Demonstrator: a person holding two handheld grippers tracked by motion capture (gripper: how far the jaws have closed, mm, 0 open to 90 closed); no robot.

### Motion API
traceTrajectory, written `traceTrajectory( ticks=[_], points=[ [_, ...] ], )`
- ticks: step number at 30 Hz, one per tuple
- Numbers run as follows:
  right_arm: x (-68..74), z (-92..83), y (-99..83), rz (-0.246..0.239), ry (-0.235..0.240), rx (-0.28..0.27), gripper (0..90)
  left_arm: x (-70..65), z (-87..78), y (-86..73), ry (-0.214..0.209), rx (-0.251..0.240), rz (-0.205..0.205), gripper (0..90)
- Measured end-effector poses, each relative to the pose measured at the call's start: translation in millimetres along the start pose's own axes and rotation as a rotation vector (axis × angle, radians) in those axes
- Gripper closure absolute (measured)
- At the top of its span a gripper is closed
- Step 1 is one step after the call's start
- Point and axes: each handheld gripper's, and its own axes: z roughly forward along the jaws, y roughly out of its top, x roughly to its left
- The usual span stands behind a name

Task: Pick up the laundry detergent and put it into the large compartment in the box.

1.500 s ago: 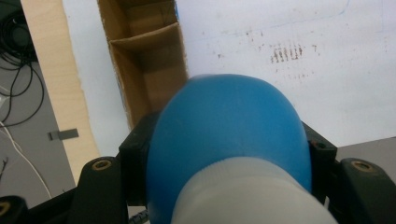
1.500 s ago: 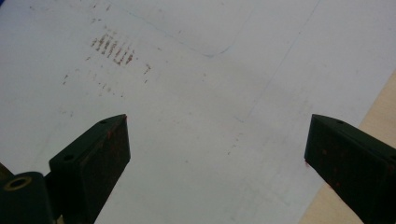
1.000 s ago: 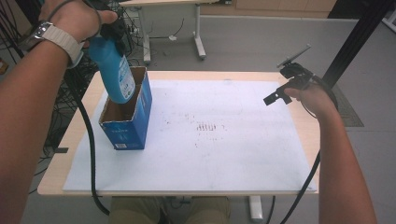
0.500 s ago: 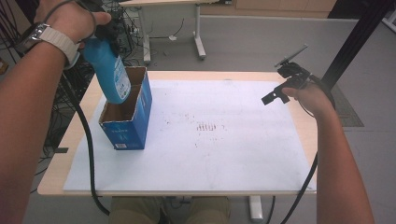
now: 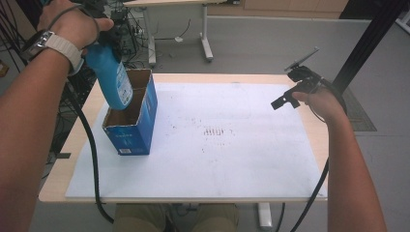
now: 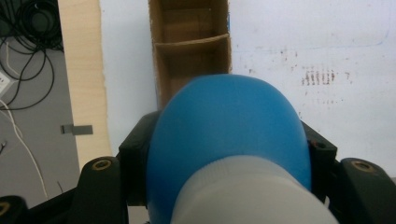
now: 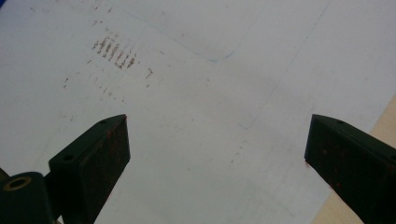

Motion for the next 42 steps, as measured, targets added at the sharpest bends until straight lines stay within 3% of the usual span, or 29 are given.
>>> traceTrajectory(
  ticks=[23,42],
  points=[
    [-3.1,4.2,0.9,0.009,0.002,0.011,6.5,2.6,23.2,8.0,0.004,0.012,-0.003,37.9],
    [-5.6,8.6,0.5,0.014,0.004,0.018,6.5,7.7,52.1,13.3,0.006,0.027,-0.003,37.8]
  ],
)
